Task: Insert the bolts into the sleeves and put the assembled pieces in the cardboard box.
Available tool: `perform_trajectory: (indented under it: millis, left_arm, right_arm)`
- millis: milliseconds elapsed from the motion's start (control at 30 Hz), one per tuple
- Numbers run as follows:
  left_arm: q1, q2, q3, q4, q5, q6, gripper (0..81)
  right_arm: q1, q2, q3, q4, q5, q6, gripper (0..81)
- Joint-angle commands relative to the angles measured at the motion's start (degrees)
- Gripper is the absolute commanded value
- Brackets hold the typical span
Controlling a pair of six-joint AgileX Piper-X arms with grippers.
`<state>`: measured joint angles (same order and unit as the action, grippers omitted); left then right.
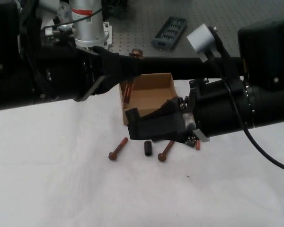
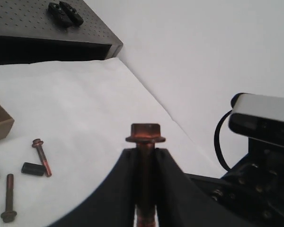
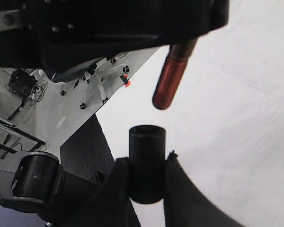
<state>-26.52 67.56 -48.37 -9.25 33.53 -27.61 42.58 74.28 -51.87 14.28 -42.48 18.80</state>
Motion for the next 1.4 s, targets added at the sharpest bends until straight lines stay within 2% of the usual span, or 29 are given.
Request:
perform_trajectory:
  millis: [0,1367]
  left_arm:
    - [0.0,-1.6,-0.1,-1.6,0.6,-2.0,0.6]
    - [-0.1,-2.2,-0.1,-1.6,0.6,-2.5,0.6]
  right_arm:
    - [0.1,0.1,-0.1,-0.5,0.6,-0.5,2.8]
    - [0.1,0.1,-0.1,-8.5,0.1,3.1,2.8]
